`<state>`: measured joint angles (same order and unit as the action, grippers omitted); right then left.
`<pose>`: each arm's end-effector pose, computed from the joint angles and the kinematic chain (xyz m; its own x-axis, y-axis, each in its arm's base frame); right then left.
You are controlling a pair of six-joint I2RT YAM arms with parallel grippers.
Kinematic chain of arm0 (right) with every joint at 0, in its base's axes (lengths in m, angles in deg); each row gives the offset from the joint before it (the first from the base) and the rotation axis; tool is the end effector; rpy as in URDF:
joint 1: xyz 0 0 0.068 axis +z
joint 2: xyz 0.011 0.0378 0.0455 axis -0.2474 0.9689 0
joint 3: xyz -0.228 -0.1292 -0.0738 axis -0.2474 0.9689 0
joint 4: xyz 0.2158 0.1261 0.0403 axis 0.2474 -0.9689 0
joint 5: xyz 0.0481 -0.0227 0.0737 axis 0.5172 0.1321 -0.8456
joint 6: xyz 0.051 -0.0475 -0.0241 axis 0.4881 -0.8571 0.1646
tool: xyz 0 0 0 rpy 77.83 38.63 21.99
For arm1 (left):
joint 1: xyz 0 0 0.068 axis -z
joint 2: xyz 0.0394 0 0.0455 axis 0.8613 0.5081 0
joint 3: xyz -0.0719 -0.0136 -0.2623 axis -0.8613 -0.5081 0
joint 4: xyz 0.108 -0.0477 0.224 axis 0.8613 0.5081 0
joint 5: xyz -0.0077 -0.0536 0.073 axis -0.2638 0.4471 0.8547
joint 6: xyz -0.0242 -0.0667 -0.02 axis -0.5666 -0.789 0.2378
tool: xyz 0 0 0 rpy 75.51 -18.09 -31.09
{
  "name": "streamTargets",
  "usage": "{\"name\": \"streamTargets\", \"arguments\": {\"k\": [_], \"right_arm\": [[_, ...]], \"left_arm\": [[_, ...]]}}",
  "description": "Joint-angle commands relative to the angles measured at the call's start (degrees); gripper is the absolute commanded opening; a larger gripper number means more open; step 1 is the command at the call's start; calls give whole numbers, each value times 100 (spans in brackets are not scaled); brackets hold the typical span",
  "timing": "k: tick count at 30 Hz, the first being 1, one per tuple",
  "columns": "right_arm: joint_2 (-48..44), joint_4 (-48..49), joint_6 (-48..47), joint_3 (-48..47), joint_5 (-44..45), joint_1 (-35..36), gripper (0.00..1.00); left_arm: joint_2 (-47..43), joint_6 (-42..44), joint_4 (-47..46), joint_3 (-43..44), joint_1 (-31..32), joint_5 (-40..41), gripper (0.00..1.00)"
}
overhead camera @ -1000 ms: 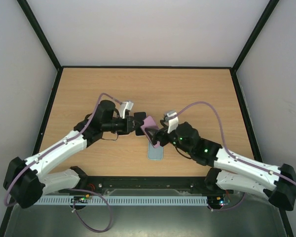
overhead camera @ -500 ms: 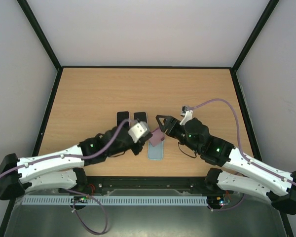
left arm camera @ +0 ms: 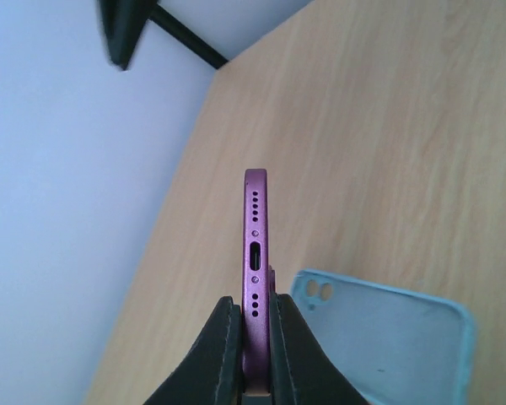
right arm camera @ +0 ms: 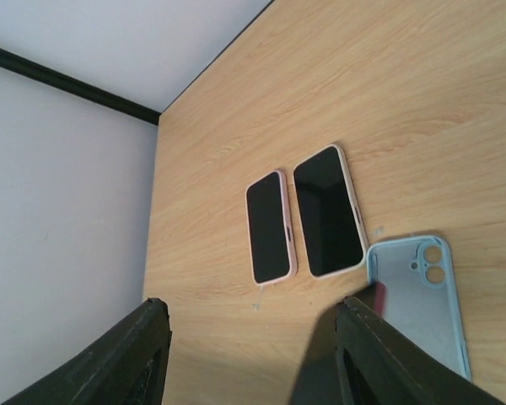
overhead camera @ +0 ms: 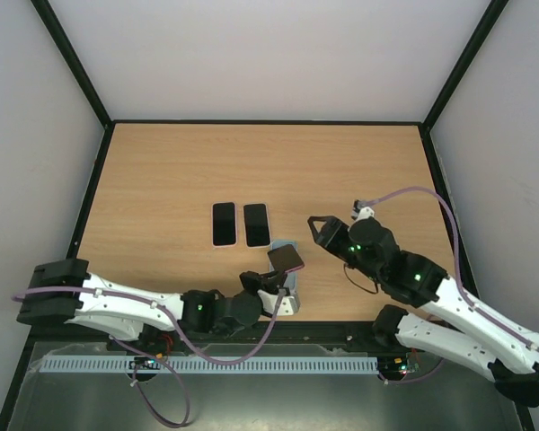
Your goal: Put the phone into the phone case
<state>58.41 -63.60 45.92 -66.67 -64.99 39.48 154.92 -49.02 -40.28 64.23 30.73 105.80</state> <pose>0.1130 0.1416 0.3116 -0.7644 0.4867 -0.4228 -0.0916 0.5672 0.8185 0.0412 -0.2667 0.2239 0.3811 0.6138 -0.6914 0.6257 0.3793 0.6817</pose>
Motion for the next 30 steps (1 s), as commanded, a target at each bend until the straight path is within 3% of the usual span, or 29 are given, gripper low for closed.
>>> {"name": "streamTargets", "arguments": {"k": [1, 5, 9, 16, 20, 26, 28, 30], "right_arm": [[-488, -549, 258, 296, -499, -31, 54], [-586, 109, 632, 875, -1421, -34, 59], [-612, 1790, 1450, 1776, -2428, -29, 55], [-444, 2383, 1689, 2054, -2527, -34, 45], [-354, 2916, 1911, 2320, -2760, -31, 33], [-490, 3513, 2182, 2620, -2799, -38, 6], [-562, 3482, 2145, 2636, -2677, -34, 2], [-635, 3433, 2073, 2674, -2471, -33, 2]], "left_arm": [[-105, 1215, -1544, -133, 176, 930, 2], [-110, 1762, -2180, -401, 258, 951, 2], [-116, 2114, -2559, -643, 360, 920, 2], [-37, 2498, -2787, -804, 503, 979, 2], [16, 2667, -3014, -889, 517, 990, 2], [199, 2710, -3234, -929, 510, 1059, 3], [269, 2490, -3229, -869, 442, 1200, 8], [240, 2137, -3172, -837, 347, 1328, 20]]}}
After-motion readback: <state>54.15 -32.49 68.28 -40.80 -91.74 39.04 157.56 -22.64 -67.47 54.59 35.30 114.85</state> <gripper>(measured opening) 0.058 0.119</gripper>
